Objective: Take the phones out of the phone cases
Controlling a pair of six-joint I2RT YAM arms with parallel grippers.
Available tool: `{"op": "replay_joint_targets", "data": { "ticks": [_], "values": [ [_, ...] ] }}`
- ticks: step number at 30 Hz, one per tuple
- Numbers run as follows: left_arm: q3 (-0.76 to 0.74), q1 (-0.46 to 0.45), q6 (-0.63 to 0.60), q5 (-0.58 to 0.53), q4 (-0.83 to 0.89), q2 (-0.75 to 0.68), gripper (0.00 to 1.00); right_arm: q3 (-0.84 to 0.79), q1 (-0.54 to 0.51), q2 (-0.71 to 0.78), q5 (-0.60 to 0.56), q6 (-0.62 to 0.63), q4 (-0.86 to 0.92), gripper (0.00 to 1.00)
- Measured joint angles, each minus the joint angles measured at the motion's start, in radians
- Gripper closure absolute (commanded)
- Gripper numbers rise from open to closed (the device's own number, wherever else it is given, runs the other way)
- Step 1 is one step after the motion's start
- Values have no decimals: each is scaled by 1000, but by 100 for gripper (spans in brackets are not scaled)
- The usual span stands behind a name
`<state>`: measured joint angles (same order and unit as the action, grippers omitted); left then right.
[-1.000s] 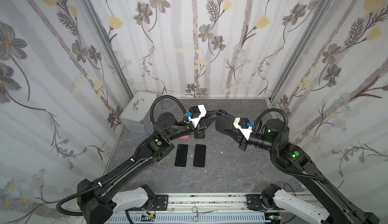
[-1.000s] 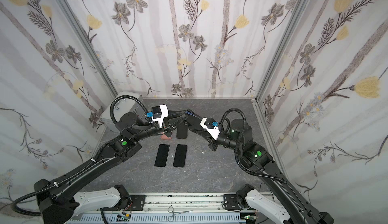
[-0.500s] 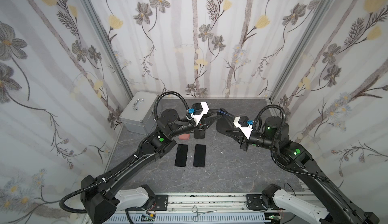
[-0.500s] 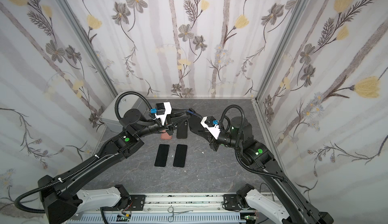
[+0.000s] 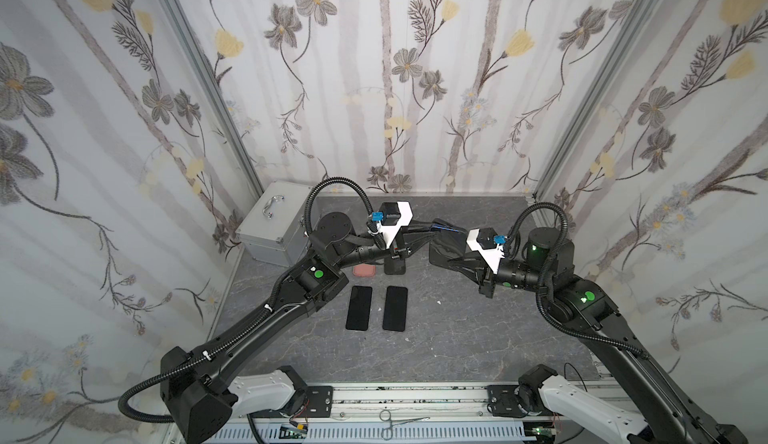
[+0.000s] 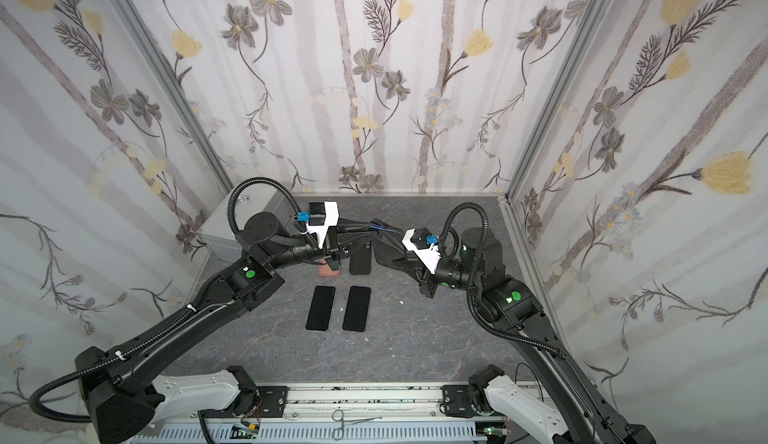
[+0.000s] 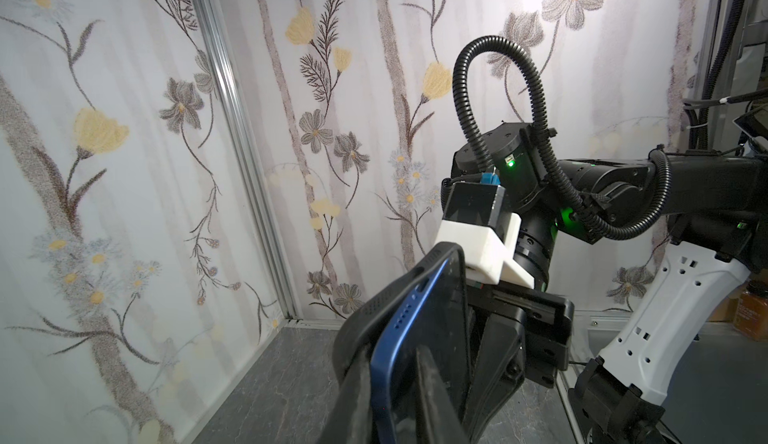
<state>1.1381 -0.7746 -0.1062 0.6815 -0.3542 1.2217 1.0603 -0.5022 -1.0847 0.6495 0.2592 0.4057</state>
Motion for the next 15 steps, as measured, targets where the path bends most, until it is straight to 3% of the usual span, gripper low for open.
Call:
{"op": "replay_joint_targets", "data": {
  "ticks": [4, 9, 15],
  "values": [
    [3, 0, 20, 64, -19, 3, 82, 0, 7, 0, 85, 2, -13, 100],
    [4, -3, 36, 249, -31, 26, 83, -9, 4, 6, 184, 8, -25, 100],
    [-3, -3, 38, 291, -31, 23, 86, -37, 7, 33, 216, 6, -45, 100]
  ]
}}
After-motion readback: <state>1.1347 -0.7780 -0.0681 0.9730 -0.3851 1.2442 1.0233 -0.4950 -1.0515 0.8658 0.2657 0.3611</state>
